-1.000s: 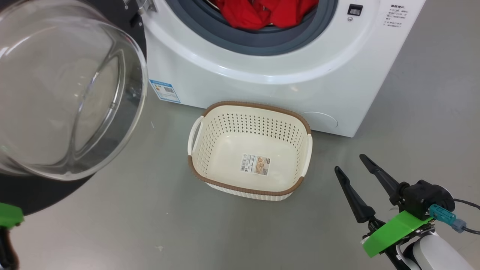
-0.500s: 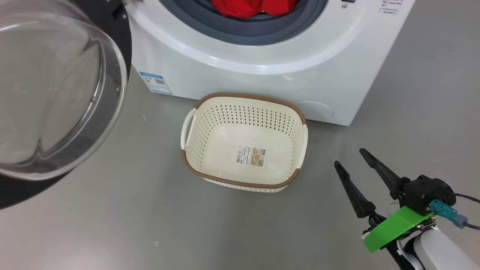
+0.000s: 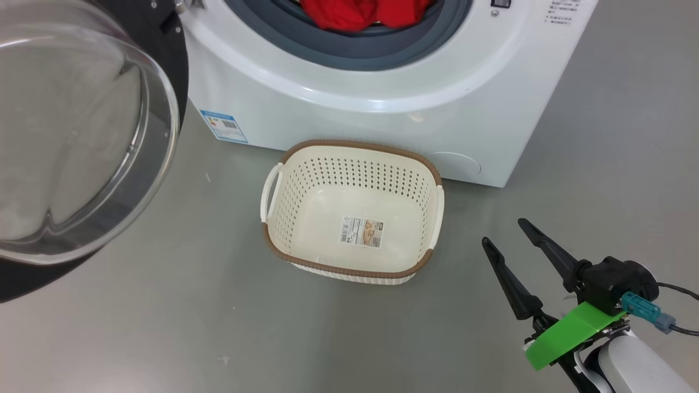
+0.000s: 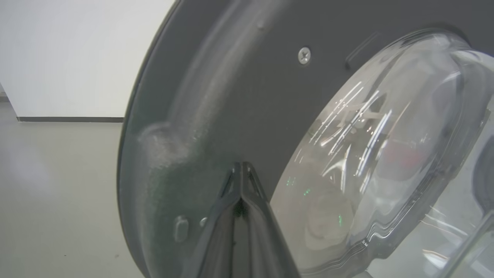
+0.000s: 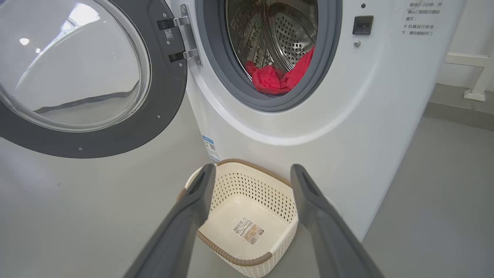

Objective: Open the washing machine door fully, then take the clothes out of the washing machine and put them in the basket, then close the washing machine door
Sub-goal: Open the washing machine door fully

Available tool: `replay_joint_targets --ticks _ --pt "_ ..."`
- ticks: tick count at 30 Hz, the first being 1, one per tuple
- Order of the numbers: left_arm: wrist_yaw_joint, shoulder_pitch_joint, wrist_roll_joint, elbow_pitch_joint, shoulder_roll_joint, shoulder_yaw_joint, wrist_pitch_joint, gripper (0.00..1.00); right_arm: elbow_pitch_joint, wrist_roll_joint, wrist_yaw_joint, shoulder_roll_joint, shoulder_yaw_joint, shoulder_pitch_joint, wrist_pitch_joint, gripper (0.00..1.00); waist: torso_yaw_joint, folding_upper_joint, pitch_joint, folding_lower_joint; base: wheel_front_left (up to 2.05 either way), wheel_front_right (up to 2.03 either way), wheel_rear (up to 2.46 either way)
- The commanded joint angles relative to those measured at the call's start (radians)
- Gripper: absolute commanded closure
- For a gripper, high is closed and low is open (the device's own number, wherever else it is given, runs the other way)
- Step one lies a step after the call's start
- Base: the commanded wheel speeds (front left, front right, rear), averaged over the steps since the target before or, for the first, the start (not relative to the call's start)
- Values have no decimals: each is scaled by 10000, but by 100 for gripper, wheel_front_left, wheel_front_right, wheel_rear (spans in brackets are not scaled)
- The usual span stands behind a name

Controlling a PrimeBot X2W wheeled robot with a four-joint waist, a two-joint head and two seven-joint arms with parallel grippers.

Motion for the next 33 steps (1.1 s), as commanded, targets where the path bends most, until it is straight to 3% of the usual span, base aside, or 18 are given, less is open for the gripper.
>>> replay_joint_targets --ticks 1,14,16,19,21,22,33 --pt "-13 5 66 -214 612 251 -49 100 -191 -47 63 -11 156 -188 -65 0 23 0 -94 0 0 0 0" --pt "-153 1329 -26 -1304 -428 -574 -49 100 -165 56 63 61 78 88 -65 0 163 0 -785 0 0 0 0" --pt "-154 1643 -107 -1604 -591 -811 -49 72 -168 71 63 88 67 131 -65 0 154 0 -864 0 0 0 0" --pt "-155 2070 -252 -2025 -835 -1142 -49 52 -174 92 63 127 30 191 -65 0 118 0 -984 0 0 0 0" --pt "-155 2350 -351 -2334 -993 -1353 -49 10 -197 106 63 146 -7 234 -65 0 69 0 -1037 0 0 0 0" --pt "-155 2488 -451 -2499 -1076 -1447 -49 0 -204 112 63 157 -18 253 -65 0 23 0 -1067 0 0 0 0" --pt "-156 4174 -1215 -4316 -1542 -3273 -49 0 -272 123 63 267 -355 423 -65 0 -779 0 -1273 0 0 0 0"
